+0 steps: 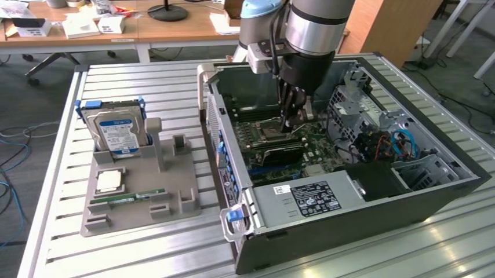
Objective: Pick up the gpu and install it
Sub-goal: 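Press down on the gpu until it lock into place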
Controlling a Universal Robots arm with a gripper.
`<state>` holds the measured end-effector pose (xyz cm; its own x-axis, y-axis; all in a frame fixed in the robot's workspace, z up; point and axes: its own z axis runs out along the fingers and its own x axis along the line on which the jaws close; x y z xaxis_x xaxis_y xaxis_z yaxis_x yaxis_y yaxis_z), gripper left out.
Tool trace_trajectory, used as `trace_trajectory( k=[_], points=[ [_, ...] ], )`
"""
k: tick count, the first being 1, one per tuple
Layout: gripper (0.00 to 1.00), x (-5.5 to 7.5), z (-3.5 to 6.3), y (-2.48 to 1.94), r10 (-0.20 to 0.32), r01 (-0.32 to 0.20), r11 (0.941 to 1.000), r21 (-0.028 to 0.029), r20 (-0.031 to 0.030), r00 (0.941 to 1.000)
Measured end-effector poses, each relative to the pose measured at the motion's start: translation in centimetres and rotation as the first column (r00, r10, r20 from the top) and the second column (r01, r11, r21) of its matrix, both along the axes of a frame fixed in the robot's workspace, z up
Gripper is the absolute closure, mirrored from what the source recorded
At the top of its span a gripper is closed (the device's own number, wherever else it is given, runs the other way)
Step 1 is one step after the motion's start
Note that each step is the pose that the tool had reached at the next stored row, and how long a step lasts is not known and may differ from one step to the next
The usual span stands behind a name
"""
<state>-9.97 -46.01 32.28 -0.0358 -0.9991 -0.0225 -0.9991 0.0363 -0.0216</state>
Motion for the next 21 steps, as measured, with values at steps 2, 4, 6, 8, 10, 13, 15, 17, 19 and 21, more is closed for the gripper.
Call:
trace_trajectory(
  k=[2,4,6,8,10,13,15,17,19,21],
  points=[
    [0.89,0.0,0.0,0.0,0.0,0.0,1.0,0.0,-0.0001,1.0],
    [0.89,0.0,0.0,0.0,0.0,0.0,1.0,0.0,-0.0001,1.0],
    [0.89,0.0,0.0,0.0,0.0,0.0,1.0,-0.0001,-0.0001,1.0],
    [0.89,0.0,-0.12,0.0,0.0,0.0,1.0,0.0,-0.0001,1.0],
    [0.89,-0.01,-0.31,0.0,0.0,0.0,1.0,-0.0001,-0.0001,1.0],
    [0.89,-0.03,-0.54,0.0,0.0,0.0,1.0,-0.0002,-0.0001,1.0],
    [0.89,-0.03,-0.54,0.0,0.0,0.0,1.0,-0.0004,-0.0002,1.0],
    [0.89,-0.03,-0.55,0.0,0.0,0.0,1.0,-0.0003,-0.0001,1.0],
    [0.89,-0.03,-0.55,0.0,0.0,0.0,1.0,-0.0002,-0.0001,1.0],
    [0.89,-0.03,-0.56,0.0,0.0,0.0,1.0,-0.0002,-0.0001,1.0]
  ],
)
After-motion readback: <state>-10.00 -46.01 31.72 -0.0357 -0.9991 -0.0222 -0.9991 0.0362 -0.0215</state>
